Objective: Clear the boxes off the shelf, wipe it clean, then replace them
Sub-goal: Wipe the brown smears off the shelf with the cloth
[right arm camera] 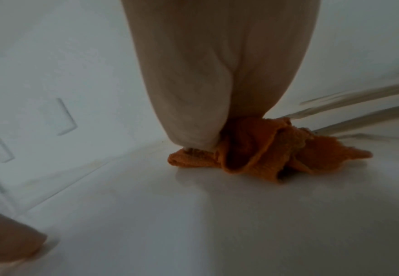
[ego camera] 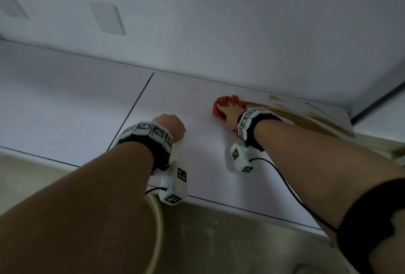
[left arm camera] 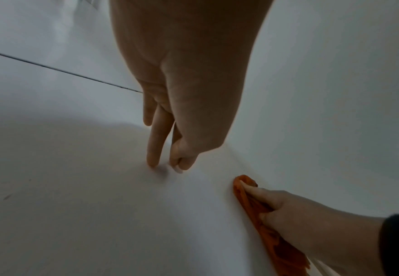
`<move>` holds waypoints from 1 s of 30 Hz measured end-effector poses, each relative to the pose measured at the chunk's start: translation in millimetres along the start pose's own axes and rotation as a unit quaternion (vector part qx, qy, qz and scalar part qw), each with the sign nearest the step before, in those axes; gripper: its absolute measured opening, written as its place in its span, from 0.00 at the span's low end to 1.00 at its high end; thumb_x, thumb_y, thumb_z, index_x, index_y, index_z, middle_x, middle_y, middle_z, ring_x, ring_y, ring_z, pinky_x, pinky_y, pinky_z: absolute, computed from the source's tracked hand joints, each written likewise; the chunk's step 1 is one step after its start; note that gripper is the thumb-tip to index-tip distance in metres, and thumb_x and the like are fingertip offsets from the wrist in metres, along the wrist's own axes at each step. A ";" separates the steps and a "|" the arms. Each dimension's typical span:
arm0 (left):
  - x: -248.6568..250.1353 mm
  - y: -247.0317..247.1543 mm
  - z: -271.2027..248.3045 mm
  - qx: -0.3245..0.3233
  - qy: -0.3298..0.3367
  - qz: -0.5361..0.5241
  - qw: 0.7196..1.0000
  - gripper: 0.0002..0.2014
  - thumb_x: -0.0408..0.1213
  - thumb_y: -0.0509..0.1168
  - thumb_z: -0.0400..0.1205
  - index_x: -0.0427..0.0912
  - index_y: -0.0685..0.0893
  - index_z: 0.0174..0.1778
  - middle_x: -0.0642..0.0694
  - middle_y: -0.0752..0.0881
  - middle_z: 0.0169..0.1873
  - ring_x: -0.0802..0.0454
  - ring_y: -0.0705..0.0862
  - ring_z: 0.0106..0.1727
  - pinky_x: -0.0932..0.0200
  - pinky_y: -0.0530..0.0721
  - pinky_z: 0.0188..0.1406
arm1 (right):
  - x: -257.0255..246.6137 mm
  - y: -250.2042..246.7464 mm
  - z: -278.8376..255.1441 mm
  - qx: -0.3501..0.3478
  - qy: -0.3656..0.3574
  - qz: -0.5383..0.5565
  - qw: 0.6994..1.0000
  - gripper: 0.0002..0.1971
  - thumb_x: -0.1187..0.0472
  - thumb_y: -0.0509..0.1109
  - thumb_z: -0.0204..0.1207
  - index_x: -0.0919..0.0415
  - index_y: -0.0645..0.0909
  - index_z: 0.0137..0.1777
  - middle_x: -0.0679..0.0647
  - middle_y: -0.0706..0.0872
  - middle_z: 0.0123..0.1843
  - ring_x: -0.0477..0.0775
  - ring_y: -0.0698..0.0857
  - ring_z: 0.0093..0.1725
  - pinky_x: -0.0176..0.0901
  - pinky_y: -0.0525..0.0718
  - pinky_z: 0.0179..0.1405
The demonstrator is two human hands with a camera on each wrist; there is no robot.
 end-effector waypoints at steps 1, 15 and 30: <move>-0.7 -0.5 -0.5 0.000 0.001 -0.003 1.000 0.18 0.40 0.62 0.82 0.45 0.83 0.67 0.45 0.82 0.66 0.46 0.80 0.67 0.56 0.78 0.67 | 1.4 3.1 -3.6 -0.002 0.004 0.008 1.000 0.28 0.61 0.55 0.84 0.57 0.54 0.83 0.63 0.52 0.84 0.66 0.54 0.82 0.53 0.53 0.80; -24.6 0.4 1.3 0.012 -0.033 -0.020 0.999 0.19 0.32 0.57 0.81 0.41 0.82 0.67 0.42 0.81 0.66 0.43 0.79 0.67 0.56 0.78 0.66 | -74.3 31.9 -12.8 -0.098 -0.089 -0.049 0.990 0.35 0.59 0.56 0.84 0.52 0.38 0.84 0.61 0.34 0.84 0.66 0.37 0.83 0.56 0.39 0.80; -34.9 2.8 15.1 0.029 -0.079 -0.035 0.996 0.08 0.36 0.59 0.80 0.40 0.83 0.44 0.42 0.81 0.41 0.45 0.77 0.41 0.61 0.75 0.41 | 4.8 -5.4 27.1 0.004 0.019 0.024 1.000 0.28 0.60 0.54 0.84 0.52 0.53 0.83 0.65 0.51 0.83 0.70 0.53 0.82 0.60 0.54 0.80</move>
Point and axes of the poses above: each hand's wrist, its own z-axis towards the middle knuckle, its own y-axis out of the palm, x = y × z, the point moved 10 cm from there along z, towards the middle knuckle
